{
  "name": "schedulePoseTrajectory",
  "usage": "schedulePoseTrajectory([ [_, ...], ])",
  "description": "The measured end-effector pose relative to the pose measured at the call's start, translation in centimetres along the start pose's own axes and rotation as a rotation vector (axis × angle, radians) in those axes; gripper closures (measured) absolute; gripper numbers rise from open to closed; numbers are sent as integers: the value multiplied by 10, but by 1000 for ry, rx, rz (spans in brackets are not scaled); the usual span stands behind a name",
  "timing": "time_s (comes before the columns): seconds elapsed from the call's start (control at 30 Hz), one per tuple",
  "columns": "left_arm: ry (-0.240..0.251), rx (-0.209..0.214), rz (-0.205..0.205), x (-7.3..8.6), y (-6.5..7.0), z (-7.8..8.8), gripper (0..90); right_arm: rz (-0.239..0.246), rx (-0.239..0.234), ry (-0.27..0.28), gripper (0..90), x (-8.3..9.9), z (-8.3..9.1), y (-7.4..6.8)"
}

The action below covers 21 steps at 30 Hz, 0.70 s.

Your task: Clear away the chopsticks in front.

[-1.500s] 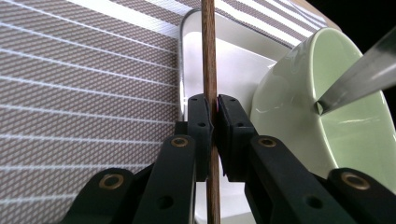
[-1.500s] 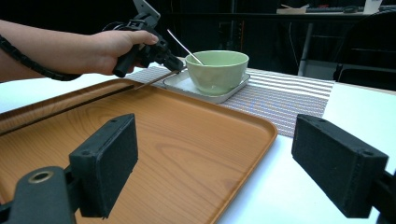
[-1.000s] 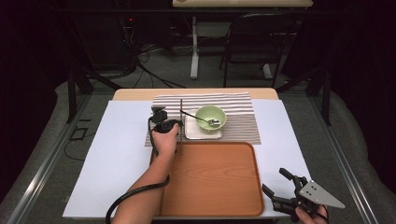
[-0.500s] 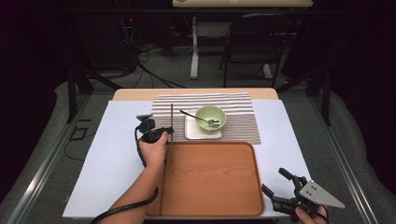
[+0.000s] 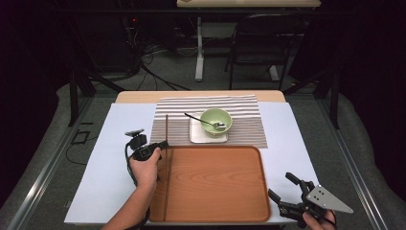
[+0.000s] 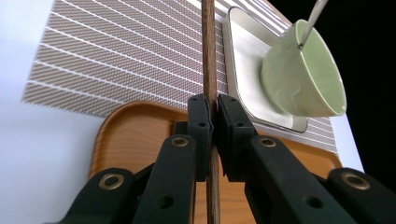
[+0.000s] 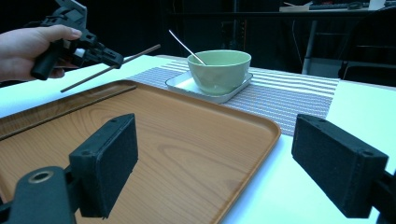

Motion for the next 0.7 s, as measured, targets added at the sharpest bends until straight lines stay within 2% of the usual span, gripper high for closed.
schedulePoseTrajectory([
  [0.07,9,2,-11,4,-3,7,847,4,-2,1,142,0,0,0],
  [0.23,25,11,-8,16,-9,19,847,1,0,2,142,0,1,0],
  [0.37,40,5,-34,27,-13,29,847,1,2,3,141,0,1,0],
  [0.6,40,-10,-58,44,-19,34,847,0,1,2,141,0,1,0],
  [0.7,40,-25,-82,51,-20,35,847,3,0,4,142,-1,1,0],
])
Point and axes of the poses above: each handheld gripper's, and its own axes: z roughly backward along the jaws, x roughly out of its underside, y roughly to its right, the point moved 3 cm from there along -z, roughly forward along the jaws, and after that the axes turned 12 degrees about -x, right-handed, at the moved point
